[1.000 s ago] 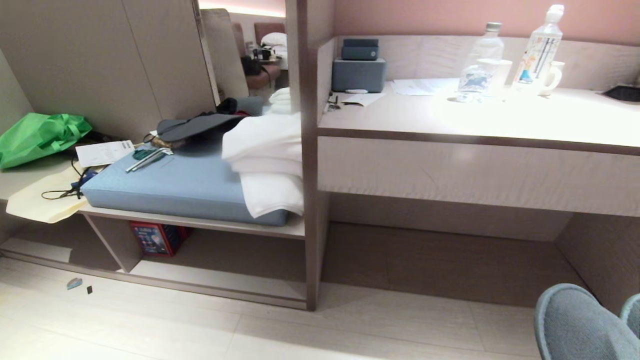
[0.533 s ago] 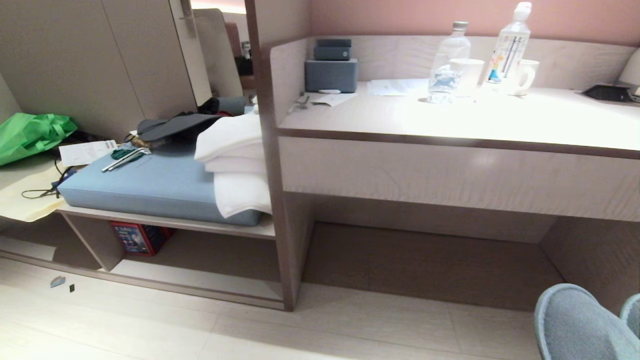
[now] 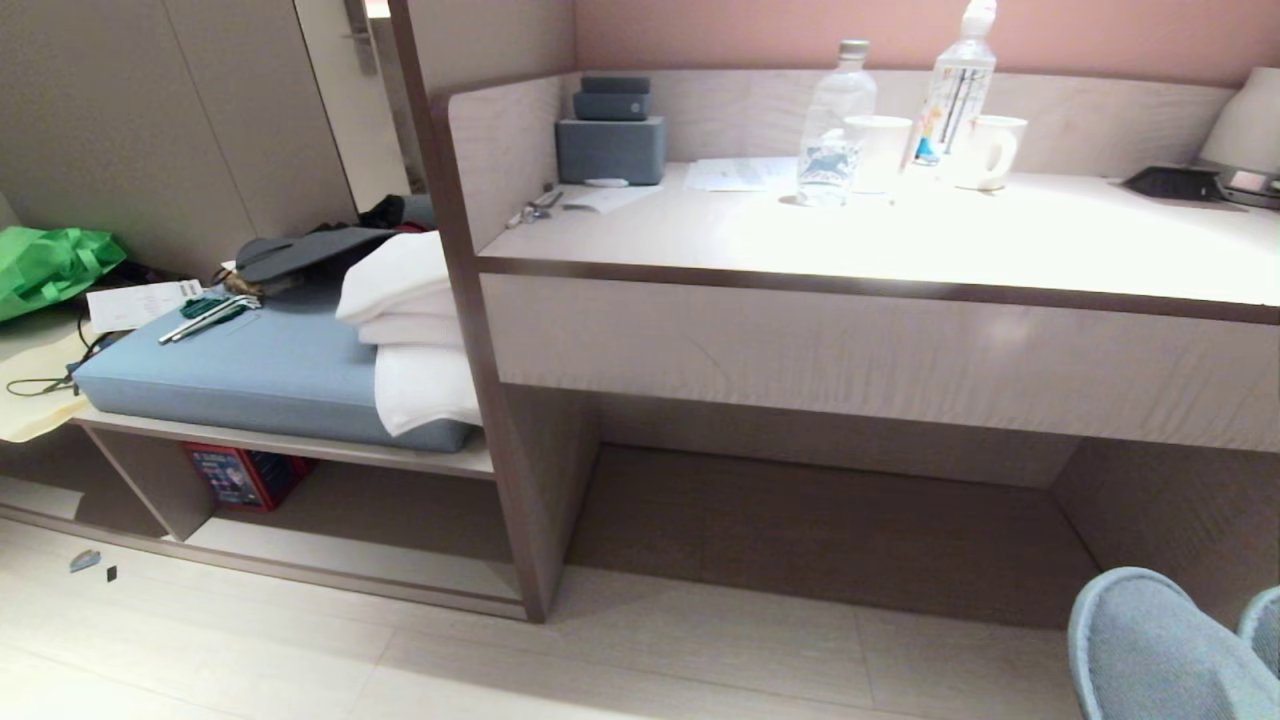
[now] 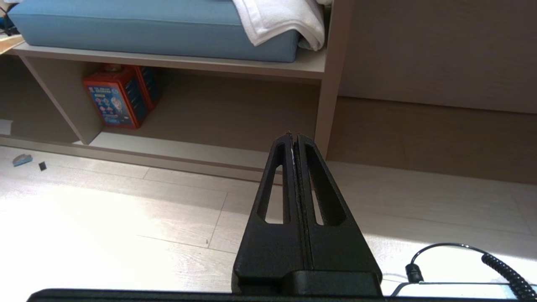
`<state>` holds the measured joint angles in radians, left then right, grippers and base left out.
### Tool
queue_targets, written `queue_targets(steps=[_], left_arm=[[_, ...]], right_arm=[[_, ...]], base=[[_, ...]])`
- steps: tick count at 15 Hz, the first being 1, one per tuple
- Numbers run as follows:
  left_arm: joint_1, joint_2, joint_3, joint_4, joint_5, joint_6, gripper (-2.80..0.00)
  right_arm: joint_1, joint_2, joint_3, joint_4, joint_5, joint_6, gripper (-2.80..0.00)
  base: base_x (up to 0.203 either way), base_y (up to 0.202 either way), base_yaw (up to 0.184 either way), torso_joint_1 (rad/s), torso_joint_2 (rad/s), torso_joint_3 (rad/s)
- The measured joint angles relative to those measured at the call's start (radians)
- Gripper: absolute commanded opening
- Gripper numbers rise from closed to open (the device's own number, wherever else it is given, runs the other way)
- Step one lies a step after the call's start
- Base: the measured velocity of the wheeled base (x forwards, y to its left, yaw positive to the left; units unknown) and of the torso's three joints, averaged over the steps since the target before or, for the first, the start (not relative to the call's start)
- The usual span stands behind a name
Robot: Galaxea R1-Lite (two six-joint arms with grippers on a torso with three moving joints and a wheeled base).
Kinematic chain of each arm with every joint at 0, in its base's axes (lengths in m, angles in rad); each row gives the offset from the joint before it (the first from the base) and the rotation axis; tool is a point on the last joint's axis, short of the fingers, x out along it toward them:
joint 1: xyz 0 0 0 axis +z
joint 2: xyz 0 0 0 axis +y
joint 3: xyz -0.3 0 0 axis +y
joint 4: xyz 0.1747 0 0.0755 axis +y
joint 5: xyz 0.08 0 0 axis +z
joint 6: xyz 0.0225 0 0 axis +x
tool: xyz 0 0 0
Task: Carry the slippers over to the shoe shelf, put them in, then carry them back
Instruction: Place the slippers on the floor
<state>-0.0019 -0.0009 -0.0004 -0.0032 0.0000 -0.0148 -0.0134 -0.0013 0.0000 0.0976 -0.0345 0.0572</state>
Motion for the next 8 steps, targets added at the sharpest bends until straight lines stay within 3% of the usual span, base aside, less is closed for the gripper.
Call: queue_targets(steps=[3, 8], left_arm=[[0.000, 0.000, 0.000, 0.000, 0.000, -0.001, -2.80], [0.000, 0.000, 0.000, 0.000, 0.000, -0.002, -2.80]], right_arm=[[0.000, 0.000, 0.000, 0.000, 0.000, 0.000, -2.80], [0.000, 0.000, 0.000, 0.000, 0.000, 0.000, -2.80]], base=[[0.000, 0.000, 0.000, 0.002, 0.00, -0.033], [0.000, 0.000, 0.000, 0.001, 0.00, -0.189]])
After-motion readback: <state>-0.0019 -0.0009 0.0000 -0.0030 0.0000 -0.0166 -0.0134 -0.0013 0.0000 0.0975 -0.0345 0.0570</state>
